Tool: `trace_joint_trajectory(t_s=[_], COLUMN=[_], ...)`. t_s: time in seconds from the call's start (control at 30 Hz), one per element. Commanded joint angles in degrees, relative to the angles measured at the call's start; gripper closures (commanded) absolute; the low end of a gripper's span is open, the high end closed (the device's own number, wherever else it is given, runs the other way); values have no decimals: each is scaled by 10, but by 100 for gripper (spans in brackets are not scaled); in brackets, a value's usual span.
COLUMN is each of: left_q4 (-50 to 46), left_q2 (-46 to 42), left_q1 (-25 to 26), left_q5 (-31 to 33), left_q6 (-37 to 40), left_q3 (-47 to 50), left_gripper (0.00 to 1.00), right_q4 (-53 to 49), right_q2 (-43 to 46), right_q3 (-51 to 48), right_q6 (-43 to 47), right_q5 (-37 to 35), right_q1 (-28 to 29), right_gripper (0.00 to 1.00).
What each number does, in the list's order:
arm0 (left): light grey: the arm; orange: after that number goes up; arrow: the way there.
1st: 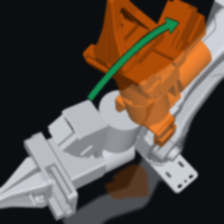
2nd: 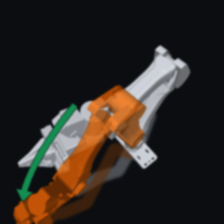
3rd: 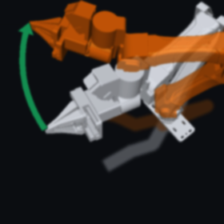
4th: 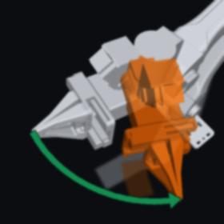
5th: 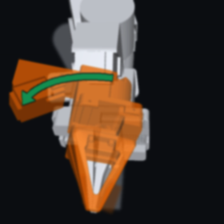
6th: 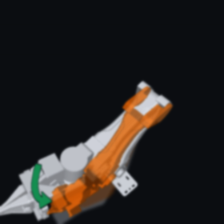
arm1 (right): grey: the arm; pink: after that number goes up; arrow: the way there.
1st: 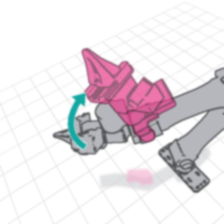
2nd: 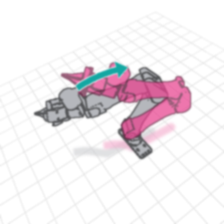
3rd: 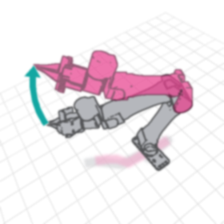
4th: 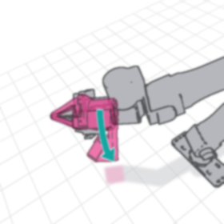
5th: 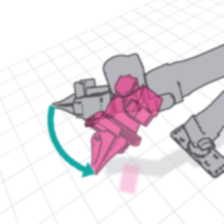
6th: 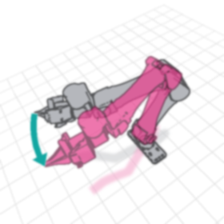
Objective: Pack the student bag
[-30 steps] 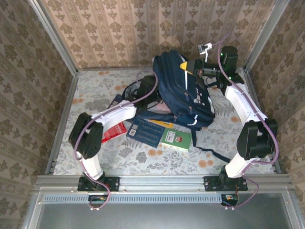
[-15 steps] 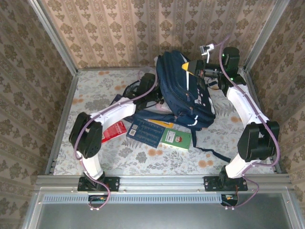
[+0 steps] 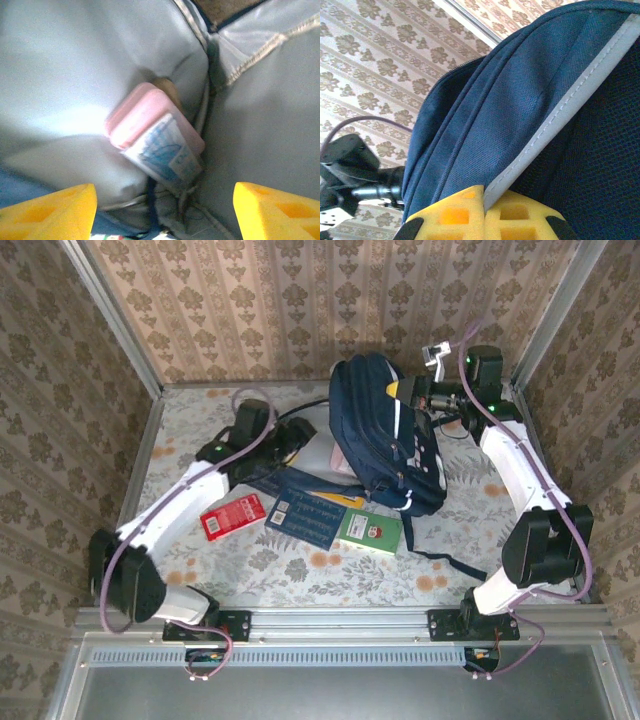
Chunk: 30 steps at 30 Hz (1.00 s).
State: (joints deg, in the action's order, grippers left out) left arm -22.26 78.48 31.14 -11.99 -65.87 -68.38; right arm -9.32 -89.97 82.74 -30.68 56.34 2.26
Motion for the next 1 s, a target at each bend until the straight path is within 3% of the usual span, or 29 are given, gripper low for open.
trace_joint_trajectory(t_s=[0.0,0.07,0.17,0.3,0.43,0.67,0.87,0.97], left_q4=[-102,-169,-231,-331,-387,-332,-372,-379], left_q2=[-62,-88,-124,-142,-126,-64,40,99], left_q1=[-30,-54,-106,-160,-238,-288,-297,-320], left_q5=[39,67,82,130,105,67,122,81], left_q6=[62,68,72,57,39,-2,0,-19], left_q3=[14,19,42,58,82,114,40,34], left_gripper=[27,25,24,23,23,18,14,13], right_q4=[-33,-128,-185,-149,-124,-116,-103,-84], right_q2=[39,35,36,55,84,99,144,164], right_q3=[36,67,76,23,-40,-87,-110,-132], right_q6=[68,134,181,129,73,44,53,48], right_q5=[-50,-123,-224,-307,-417,-493,-530,-540], right_q1=[10,41,90,112,116,136,157,160], right_gripper=[100,100,100,100,100,100,100,100])
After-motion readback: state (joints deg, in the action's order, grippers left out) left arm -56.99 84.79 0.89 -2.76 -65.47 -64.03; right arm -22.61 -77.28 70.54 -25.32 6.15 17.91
